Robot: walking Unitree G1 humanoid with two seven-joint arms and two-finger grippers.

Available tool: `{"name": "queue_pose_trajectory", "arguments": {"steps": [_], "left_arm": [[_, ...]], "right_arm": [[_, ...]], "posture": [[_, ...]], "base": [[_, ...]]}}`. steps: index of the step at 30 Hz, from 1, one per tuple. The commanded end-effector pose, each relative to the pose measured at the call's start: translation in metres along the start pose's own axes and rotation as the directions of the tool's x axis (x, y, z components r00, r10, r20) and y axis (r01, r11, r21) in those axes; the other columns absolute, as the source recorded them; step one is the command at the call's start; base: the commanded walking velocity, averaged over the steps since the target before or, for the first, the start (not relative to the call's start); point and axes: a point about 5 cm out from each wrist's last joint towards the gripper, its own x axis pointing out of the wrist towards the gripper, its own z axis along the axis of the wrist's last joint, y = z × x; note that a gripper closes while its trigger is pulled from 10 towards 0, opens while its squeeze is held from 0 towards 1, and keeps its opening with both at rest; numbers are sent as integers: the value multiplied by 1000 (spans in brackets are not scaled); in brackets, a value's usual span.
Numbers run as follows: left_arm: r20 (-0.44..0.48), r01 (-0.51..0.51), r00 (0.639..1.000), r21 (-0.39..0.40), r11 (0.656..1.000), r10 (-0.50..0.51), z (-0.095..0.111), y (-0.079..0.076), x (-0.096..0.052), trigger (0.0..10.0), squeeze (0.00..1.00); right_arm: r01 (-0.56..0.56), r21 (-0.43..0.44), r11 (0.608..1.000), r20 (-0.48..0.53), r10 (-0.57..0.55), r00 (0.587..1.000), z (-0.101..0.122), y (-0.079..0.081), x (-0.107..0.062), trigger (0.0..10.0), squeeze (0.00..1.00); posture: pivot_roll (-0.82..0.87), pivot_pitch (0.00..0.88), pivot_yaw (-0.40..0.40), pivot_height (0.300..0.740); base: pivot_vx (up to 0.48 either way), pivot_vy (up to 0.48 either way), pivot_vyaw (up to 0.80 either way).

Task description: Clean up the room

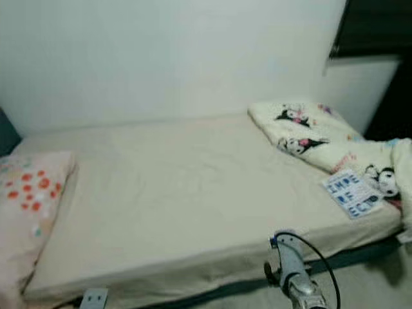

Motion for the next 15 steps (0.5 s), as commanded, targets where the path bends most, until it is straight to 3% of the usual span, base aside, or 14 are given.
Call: {"name": "queue_pose_trajectory", "arguments": {"steps": [1, 8, 15], "left_arm": [[-3, 1, 1000, 4, 1000, -1, -1, 1, 0, 10000, 0], [3, 9, 1000, 5, 1000, -9, 1, -1, 0, 10000, 0], [4, 15, 1000, 9, 1000, -15, 1, -3, 0, 10000, 0]], "right_arm": [[-33, 34, 999, 11, 33, 999, 2, 7, 1, 10000, 0], [-33, 14, 999, -3, 33, 999, -1, 7, 0, 10000, 0], [-7, 15, 1000, -6, 7, 1000, 1, 3, 1, 10000, 0]], "posture": [[-45, 0, -40, 740], [-46, 0, -44, 740], [-49, 0, -43, 740]], "base": [[0, -480, 712], [0, -480, 712], [0, -480, 0]]}}
